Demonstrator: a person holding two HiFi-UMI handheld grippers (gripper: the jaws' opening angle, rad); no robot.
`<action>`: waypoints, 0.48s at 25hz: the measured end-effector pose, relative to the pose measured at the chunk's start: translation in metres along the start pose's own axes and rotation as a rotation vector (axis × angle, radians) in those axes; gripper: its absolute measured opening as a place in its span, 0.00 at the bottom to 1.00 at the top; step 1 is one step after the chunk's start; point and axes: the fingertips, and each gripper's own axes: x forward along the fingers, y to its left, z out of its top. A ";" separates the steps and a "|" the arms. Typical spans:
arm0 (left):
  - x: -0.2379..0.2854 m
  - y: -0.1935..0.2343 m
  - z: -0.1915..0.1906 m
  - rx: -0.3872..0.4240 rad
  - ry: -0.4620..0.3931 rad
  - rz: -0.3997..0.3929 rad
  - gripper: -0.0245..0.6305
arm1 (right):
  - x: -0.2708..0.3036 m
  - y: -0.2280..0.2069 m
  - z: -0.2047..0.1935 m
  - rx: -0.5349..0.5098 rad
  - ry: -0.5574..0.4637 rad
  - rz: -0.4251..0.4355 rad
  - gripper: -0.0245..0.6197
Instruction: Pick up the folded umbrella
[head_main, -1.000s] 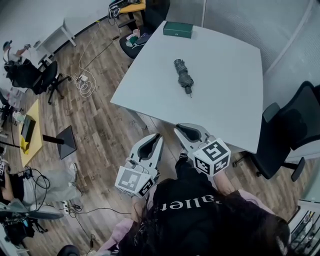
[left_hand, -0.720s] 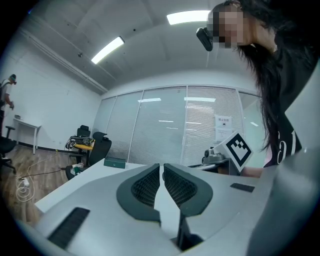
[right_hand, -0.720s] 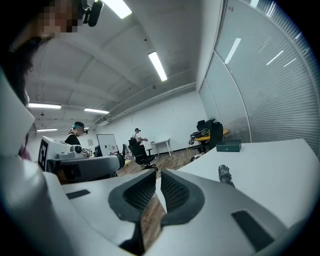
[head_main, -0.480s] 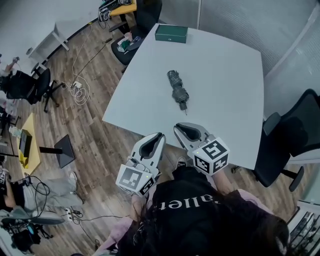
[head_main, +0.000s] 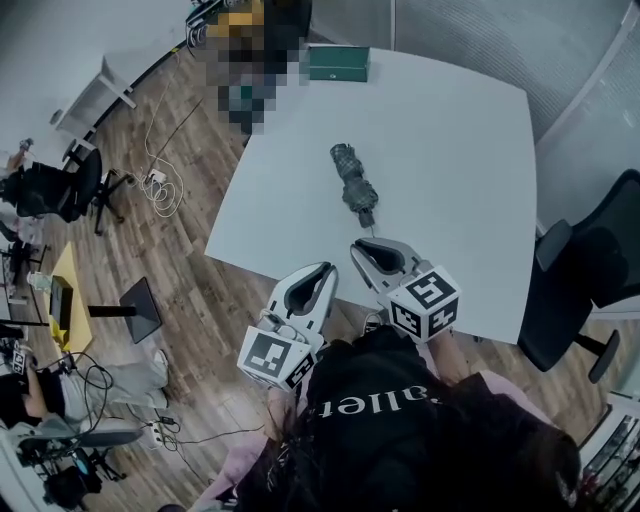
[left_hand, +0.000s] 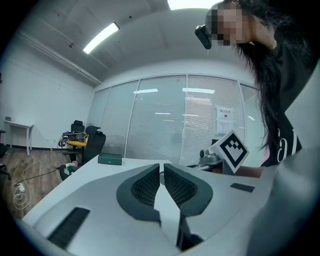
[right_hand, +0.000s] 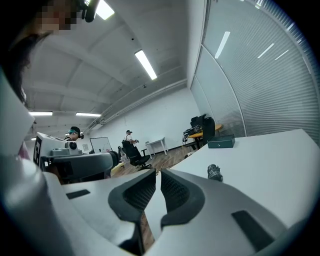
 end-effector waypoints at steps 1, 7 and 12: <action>0.001 0.000 0.000 0.000 0.003 -0.001 0.10 | 0.001 -0.002 0.000 0.003 0.003 0.001 0.10; 0.005 0.007 -0.003 -0.006 0.011 0.005 0.10 | 0.008 -0.004 -0.006 0.015 0.020 0.006 0.10; 0.008 0.020 -0.002 -0.014 0.015 0.005 0.10 | 0.016 -0.009 -0.006 0.028 0.031 -0.010 0.10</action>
